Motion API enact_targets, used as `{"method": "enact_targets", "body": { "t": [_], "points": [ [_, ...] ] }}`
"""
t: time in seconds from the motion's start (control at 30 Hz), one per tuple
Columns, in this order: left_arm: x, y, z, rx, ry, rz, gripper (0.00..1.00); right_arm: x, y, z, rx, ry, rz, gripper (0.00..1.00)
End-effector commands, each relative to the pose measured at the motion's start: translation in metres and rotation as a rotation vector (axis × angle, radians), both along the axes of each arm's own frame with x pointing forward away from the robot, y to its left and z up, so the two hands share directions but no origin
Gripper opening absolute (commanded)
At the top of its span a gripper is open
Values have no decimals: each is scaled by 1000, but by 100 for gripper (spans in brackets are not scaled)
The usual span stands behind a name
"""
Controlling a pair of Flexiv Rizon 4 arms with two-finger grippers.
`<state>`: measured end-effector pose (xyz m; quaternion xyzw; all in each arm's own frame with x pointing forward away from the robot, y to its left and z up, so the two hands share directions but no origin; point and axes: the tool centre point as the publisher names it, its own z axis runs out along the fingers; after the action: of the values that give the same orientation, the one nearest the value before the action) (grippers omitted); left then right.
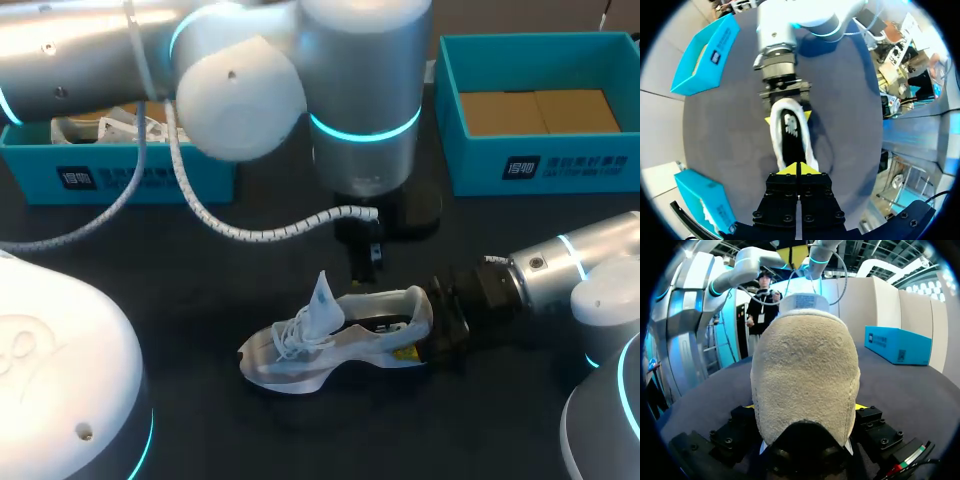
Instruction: Take the shoe out of the shoebox, open the shoe tongue, remove and reinsert the insole, then place the shoe into the shoebox
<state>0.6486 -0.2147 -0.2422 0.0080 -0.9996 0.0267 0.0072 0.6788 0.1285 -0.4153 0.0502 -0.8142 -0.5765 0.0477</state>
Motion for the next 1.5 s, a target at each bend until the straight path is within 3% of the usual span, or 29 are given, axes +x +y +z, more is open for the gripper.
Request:
{"method": "enact_targets", "body": {
  "t": [0.03, 0.37, 0.63, 0.83, 1.5],
  "points": [
    [10, -3, -37, -44, 30, -13, 0, -1, 0, 0, -2, -1, -1, 0],
    [10, -3, -37, -44, 30, -13, 0, -1, 0, 0, -2, -1, -1, 0],
    [14, -29, -79, -55, 55, -98, 0, -1, 0, 0, -2, -1, -1, 0],
    [18, -38, -97, -37, 90, -108, 0, -1, 0, 0, -2, -1, -1, 0],
    [0, -12, -126, 13, 178, -102, 0, -1, 0, 0, -2, -1, -1, 0]
  ]
}}
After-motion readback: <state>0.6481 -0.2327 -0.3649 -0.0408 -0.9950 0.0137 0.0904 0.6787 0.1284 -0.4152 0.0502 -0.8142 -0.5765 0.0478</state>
